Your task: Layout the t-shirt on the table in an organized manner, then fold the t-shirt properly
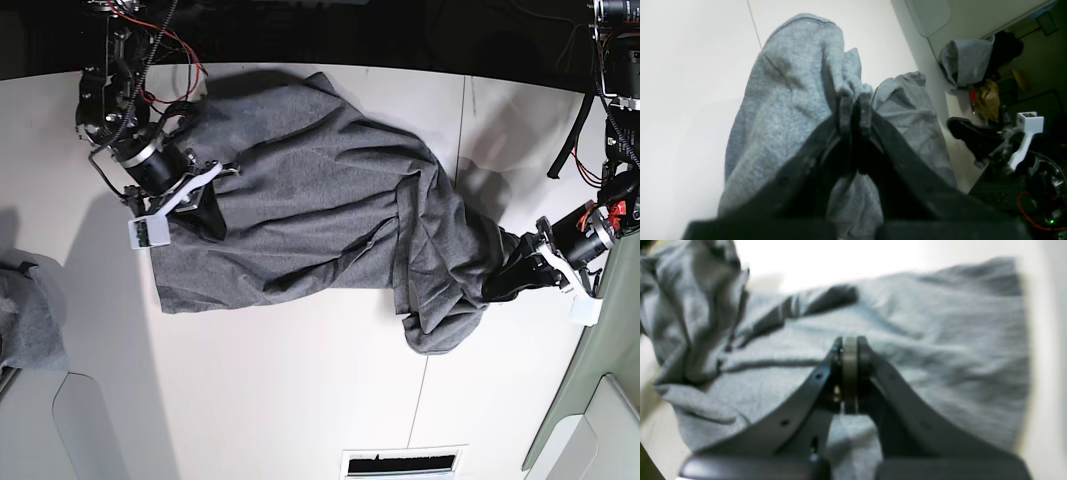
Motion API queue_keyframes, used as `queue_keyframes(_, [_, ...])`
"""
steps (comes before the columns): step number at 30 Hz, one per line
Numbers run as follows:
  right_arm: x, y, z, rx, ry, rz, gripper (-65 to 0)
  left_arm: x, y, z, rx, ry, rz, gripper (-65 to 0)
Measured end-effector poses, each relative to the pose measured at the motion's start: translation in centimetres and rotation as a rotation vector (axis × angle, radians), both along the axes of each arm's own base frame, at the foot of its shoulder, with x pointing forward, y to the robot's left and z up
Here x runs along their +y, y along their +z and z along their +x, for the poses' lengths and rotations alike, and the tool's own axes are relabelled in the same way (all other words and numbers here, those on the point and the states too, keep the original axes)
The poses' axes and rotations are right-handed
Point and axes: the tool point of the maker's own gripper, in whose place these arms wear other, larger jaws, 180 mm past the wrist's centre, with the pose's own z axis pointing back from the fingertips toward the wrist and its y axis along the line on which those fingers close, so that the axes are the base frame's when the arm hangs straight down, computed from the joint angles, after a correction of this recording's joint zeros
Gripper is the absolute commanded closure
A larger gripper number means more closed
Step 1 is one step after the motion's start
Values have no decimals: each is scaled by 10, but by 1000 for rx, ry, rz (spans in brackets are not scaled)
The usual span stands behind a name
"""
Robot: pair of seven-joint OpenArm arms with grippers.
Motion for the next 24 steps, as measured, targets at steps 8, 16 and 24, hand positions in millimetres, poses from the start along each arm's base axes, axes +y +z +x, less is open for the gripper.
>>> queue_keyframes(8, [-6,-64,-7,167,31,-96,0,6,6,4,-27,21,3,0])
queue_keyframes(16, [-55,-74,-20,181,20,-172,0,41,27,11,-82,118,-1,-42])
queue_keyframes(24, [-83,-75,-20,186,-5,-230,0,76,38,6,-97,202,4,-220])
